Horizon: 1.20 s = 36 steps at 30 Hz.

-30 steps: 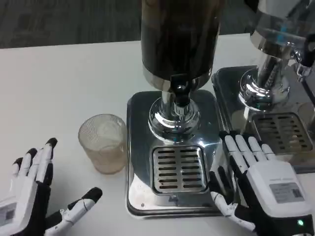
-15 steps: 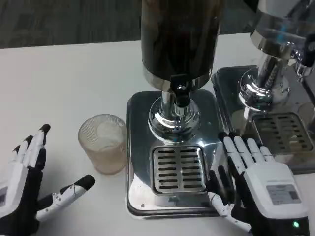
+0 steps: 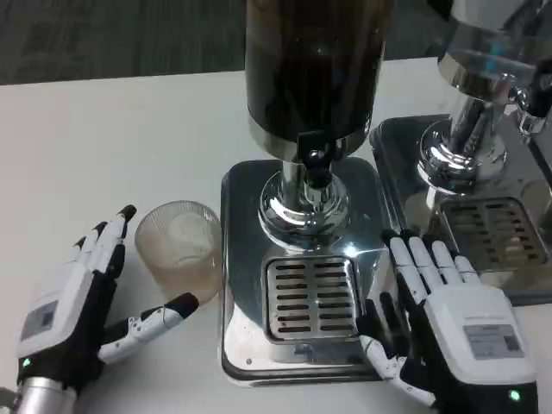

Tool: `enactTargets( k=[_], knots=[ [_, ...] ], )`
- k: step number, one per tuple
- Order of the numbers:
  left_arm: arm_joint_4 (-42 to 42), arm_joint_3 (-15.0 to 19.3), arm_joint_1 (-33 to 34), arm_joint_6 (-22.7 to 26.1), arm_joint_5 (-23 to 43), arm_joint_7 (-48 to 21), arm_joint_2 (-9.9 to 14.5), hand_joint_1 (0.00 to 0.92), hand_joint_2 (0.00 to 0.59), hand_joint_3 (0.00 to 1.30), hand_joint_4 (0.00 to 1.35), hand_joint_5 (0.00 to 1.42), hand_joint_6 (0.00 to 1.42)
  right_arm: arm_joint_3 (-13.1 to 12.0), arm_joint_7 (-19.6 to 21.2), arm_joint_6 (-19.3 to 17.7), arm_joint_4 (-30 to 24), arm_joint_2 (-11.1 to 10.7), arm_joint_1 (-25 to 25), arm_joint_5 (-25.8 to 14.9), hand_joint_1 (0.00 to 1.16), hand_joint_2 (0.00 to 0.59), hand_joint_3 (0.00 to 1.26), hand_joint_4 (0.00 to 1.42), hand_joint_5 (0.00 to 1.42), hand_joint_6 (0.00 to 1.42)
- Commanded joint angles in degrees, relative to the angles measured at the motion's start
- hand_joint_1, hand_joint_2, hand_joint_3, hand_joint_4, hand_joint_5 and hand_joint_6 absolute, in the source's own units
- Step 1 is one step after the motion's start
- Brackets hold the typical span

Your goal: Grasp the cup under the faucet to collect the drink, then remove the cup.

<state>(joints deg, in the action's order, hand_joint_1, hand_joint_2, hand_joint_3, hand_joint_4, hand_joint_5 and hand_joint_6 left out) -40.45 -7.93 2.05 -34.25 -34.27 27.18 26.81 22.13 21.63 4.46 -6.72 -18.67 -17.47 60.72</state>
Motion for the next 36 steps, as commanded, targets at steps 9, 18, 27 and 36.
enactTargets(
  k=[9,18,27,36],
  knots=[
    [-12.26,-3.41,9.40,-3.49,0.79,2.41,-2.67,0.020,0.000,0.00,0.00,0.00,0.00,0.41,0.11,1.34,-0.87,0.44,-0.80,0.52,0.22,0.405,0.00,0.00,0.00,0.05],
    [-17.87,-6.20,13.61,-4.66,0.24,2.29,-3.85,0.054,0.000,0.00,0.00,0.04,0.04,0.46,-0.07,1.61,-1.10,0.43,-1.05,0.42,0.22,0.404,0.00,0.00,0.00,0.05],
    [-20.03,-8.39,16.19,-4.89,0.23,1.60,-3.86,0.133,0.007,0.00,0.00,0.09,0.09,0.66,-0.65,1.75,-1.38,0.58,-1.19,0.16,0.23,0.404,0.01,0.00,0.00,0.06],
    [-21.28,-8.85,17.04,-5.37,0.20,5.35,-4.87,0.237,0.038,0.00,0.07,0.38,0.51,0.61,-0.76,2.21,-1.72,0.91,-1.54,0.06,0.23,0.404,0.01,0.00,0.00,0.07]
  ],
)
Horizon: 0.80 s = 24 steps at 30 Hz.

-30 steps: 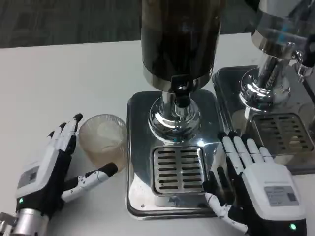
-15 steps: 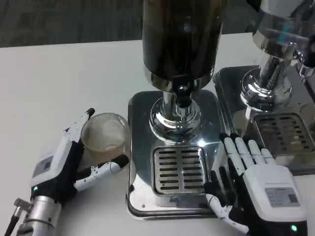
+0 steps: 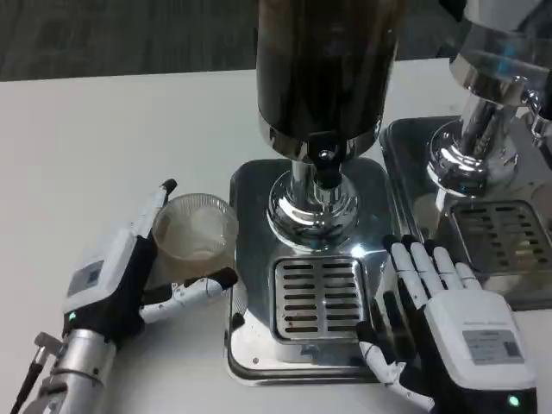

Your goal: Grasp the cup under the faucet to collect the drink, then remove the cup.

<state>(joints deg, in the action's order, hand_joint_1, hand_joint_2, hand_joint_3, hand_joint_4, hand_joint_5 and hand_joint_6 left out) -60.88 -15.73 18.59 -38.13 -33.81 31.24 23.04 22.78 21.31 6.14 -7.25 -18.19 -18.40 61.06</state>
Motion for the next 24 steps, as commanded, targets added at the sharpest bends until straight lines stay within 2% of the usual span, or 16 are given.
enactTargets(
  k=[1,4,10,17,24],
  knots=[
    [-0.99,-1.21,0.58,-1.57,-0.37,1.64,-1.15,0.277,0.050,0.01,0.10,0.43,0.56,-0.04,-0.45,0.56,-1.21,0.46,-0.62,-0.28,0.23,0.404,0.01,0.00,0.00,0.07],
    [-1.40,-1.38,0.63,-1.83,-0.18,2.39,-1.21,0.344,0.068,0.07,0.18,0.54,0.69,-0.04,-0.59,0.63,-1.32,0.51,-0.67,-0.33,0.23,0.404,0.02,0.00,0.00,0.09],
    [-2.05,-1.67,0.69,-2.36,-0.24,3.84,-0.90,0.383,0.079,0.22,0.37,0.71,0.86,-0.14,-0.69,0.48,-1.22,0.58,-0.58,-0.64,0.23,0.404,0.02,0.00,0.00,0.10],
    [-1.74,-2.56,0.02,-2.49,-1.18,6.83,-1.13,0.421,0.084,0.36,0.54,0.83,1.00,-0.09,-0.65,0.46,-1.02,0.78,-0.49,-0.71,0.23,0.404,0.03,0.00,0.00,0.11],
    [-1.17,-3.36,-1.04,-2.24,-1.75,10.49,-1.04,0.459,0.076,0.45,0.63,0.90,1.07,-0.22,-0.84,0.16,-0.95,0.57,-0.48,-1.05,0.24,0.399,0.03,0.00,0.00,0.11]
  ],
)
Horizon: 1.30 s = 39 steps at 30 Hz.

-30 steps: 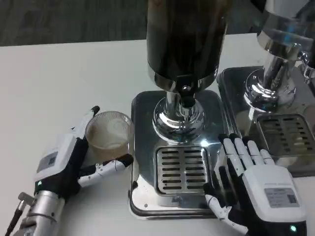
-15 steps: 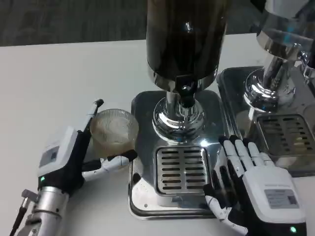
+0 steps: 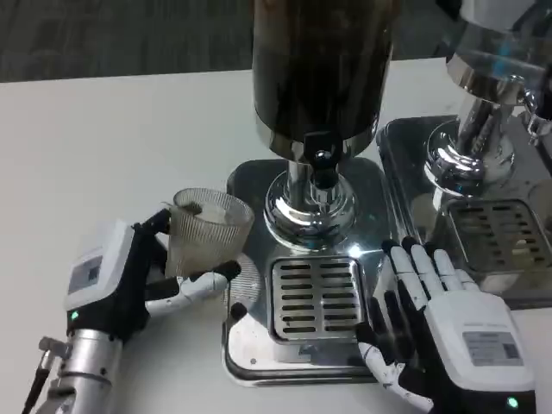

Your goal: Grasp the cup under the faucet to collect the drink, then remove the cup.

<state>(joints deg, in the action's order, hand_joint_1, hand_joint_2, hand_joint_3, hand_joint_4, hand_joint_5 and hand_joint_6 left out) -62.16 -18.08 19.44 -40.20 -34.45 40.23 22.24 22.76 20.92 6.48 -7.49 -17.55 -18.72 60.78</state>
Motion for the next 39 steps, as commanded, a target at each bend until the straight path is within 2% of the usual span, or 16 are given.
enactTargets(
  k=[1,11,25,39],
  knots=[
    [0.29,-1.12,-2.12,-0.17,-1.20,2.22,-0.22,0.462,0.074,0.45,0.64,0.90,1.08,-0.20,-0.47,-0.23,-0.69,-0.13,-0.11,-0.84,0.24,0.399,0.03,0.00,0.00,0.11],
    [0.95,-1.81,-2.70,-0.01,-1.82,5.87,-0.05,0.468,0.068,0.46,0.64,0.90,1.09,-0.27,-0.73,-0.45,-0.63,-0.53,0.15,-1.09,0.25,0.397,0.03,0.00,0.00,0.11],
    [3.94,-0.92,-4.11,-0.45,-3.44,12.08,0.55,0.486,0.069,0.48,0.64,0.91,1.11,0.08,-0.70,-0.59,0.08,-0.62,0.75,-1.55,0.25,0.401,0.03,0.00,0.00,0.11],
    [7.39,-0.18,-5.72,-0.63,-4.36,13.47,0.92,0.488,0.064,0.48,0.64,0.90,1.11,0.27,-0.58,-0.65,0.42,-0.54,0.85,-1.64,0.26,0.412,0.03,0.00,0.00,0.11]
  ],
)
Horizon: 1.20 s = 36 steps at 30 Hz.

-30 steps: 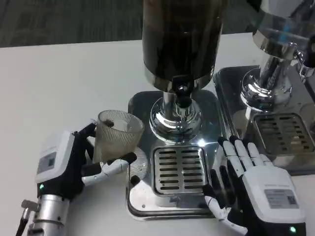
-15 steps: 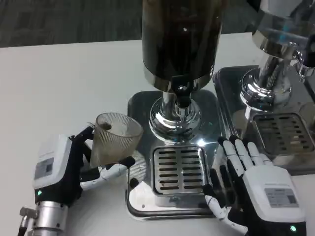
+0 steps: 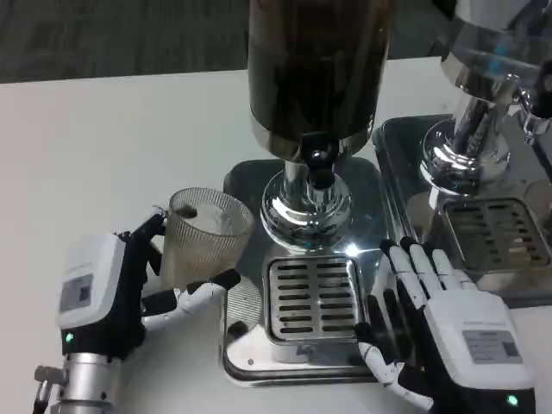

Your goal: Grasp the cup under the faucet to collect the drink, then remove the cup.

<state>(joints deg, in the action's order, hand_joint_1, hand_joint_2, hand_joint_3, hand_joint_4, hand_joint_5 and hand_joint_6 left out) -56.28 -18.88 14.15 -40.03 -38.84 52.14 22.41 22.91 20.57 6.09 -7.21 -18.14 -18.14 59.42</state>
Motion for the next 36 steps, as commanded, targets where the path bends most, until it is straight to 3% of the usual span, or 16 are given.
enactTargets(
  k=[1,36],
  knots=[
    [1.74,0.68,-0.56,-0.87,0.06,1.57,0.79,0.488,0.064,0.48,0.64,0.90,1.11,0.14,-0.22,-0.25,0.14,0.08,0.26,-0.29,0.26,0.412,0.03,0.00,0.00,0.11],
    [9.22,0.70,-3.52,-2.36,-0.86,0.43,0.26,0.499,0.053,0.50,0.64,0.91,1.13,0.28,0.25,0.28,-1.07,0.52,-1.41,0.00,0.26,0.413,0.03,0.00,0.00,0.11]
  ],
)
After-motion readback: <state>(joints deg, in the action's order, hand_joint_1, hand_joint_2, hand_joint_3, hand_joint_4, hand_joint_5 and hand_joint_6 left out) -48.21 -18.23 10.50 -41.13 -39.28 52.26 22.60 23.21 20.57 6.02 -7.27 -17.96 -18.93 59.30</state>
